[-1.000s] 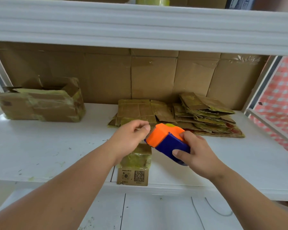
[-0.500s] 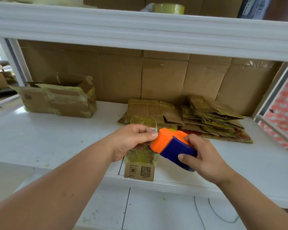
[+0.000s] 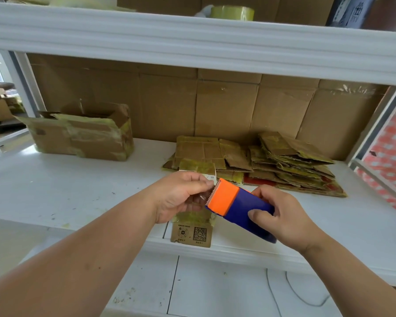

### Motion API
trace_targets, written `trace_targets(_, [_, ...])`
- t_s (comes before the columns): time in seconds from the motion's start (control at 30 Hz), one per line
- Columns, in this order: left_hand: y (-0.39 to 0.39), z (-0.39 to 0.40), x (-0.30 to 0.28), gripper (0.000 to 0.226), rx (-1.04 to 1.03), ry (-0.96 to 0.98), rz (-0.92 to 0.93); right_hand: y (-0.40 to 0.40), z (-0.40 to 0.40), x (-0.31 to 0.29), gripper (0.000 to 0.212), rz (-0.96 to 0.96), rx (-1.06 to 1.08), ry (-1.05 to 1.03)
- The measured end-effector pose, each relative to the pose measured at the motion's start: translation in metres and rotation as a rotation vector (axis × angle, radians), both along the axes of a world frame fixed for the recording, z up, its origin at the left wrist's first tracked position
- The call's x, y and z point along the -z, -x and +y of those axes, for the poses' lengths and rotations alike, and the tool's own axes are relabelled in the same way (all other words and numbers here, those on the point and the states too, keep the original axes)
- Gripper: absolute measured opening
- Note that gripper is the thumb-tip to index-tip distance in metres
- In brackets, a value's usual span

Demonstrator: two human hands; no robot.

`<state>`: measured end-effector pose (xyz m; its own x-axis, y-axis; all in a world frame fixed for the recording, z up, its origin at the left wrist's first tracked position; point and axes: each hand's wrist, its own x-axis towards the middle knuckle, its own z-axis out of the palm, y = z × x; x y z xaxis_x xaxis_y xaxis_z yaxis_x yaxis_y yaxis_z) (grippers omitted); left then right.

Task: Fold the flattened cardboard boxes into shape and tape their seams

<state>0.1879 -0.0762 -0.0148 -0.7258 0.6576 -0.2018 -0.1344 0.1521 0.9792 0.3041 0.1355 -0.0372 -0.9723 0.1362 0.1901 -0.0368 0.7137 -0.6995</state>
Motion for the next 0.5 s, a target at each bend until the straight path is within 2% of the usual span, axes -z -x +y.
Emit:
trace_targets(0.17, [-0.005, 0.003, 0.002, 0.013, -0.113, -0.020, 0.025, 0.002, -0.006, -0.007, 0.047, 0.011, 0.019, -0.063])
trace_targets(0.37, [-0.003, -0.003, 0.000, 0.016, -0.198, 0.026, 0.166, 0.005, -0.014, -0.016, 0.046, -0.033, 0.017, -0.137])
trace_targets(0.5, [0.002, -0.009, -0.002, 0.012, -0.222, 0.015, 0.179, 0.010, -0.016, -0.025, 0.053, -0.044, -0.015, -0.131])
